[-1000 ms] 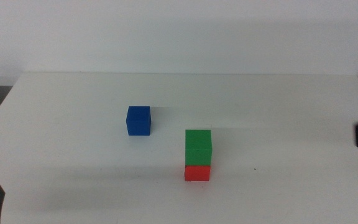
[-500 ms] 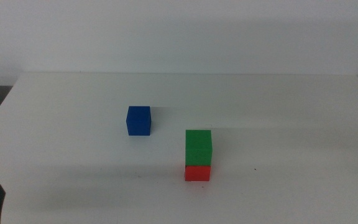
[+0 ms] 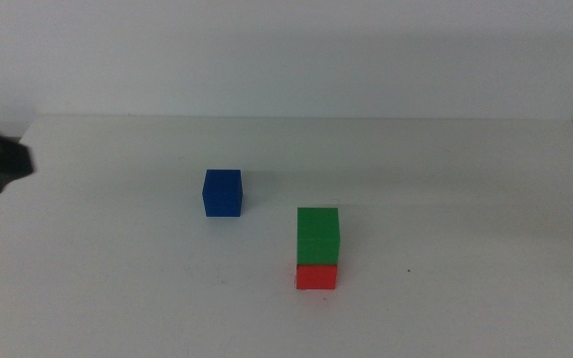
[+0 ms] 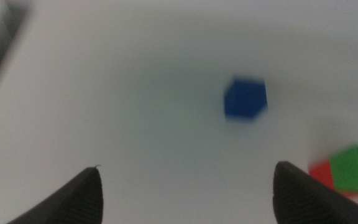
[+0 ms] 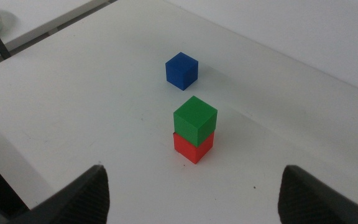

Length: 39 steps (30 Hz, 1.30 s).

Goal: Stack red cubes first, then green, then blue cubes in a specific spot.

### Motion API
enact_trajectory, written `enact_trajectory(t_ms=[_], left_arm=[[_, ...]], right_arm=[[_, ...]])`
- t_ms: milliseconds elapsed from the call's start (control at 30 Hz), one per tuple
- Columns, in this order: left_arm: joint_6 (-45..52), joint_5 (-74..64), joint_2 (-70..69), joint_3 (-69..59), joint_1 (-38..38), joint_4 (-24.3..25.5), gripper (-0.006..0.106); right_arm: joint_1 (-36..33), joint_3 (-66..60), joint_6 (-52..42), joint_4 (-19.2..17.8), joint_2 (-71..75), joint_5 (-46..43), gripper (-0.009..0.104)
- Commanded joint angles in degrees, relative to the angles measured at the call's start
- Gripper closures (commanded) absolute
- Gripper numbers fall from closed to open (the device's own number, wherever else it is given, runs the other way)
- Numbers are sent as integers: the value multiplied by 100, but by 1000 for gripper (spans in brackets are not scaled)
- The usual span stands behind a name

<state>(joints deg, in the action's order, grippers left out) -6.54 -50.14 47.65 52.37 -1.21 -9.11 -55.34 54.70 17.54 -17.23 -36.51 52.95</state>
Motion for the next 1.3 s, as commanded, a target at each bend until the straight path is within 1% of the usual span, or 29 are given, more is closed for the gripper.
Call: enact_trajectory(t_ms=[0,33,100,233,333,400,467,567,600,833,1000,1167,1267], left_arm=[[18,-654,819,531,1,-231,7],[185,-599,1151,725,-52,-288,7],[36,-668,1763,1121,-244,-317,7],[-712,-788,2982,1883,-873,74,7],[-742,-788,3920,2505,-1356,499,7],[-742,-802,4479,2997,-1537,612,7],[-742,-874,5019,3449,-1597,545,7],[-672,-986,5778,4065,-1597,98,7],[-645,-1043,6017,4249,-1597,56,7],[-636,-1126,7138,5011,-1597,174,7],[-650,-739,7524,5026,-1597,199,7],[-426,-438,7785,5026,-1597,70,7],[-377,-312,7885,5026,-1597,33,9]], right_arm=[[-23,-17,-55,-20,27,-26,2],[-23,-17,-55,-20,27,-26,2],[-23,-17,-55,-20,27,-26,2],[-23,-17,-55,-20,27,-26,2],[-23,-17,-55,-20,27,-26,2],[-23,-17,-55,-20,27,-26,2],[-23,-17,-55,-20,27,-26,2],[-23,-17,-55,-20,27,-26,2],[-23,-17,-55,-20,27,-26,2],[-23,-17,-55,-20,27,-26,2],[-23,-17,-55,-20,27,-26,2],[-23,-17,-55,-20,27,-26,2],[-23,-17,-55,-20,27,-26,2]])
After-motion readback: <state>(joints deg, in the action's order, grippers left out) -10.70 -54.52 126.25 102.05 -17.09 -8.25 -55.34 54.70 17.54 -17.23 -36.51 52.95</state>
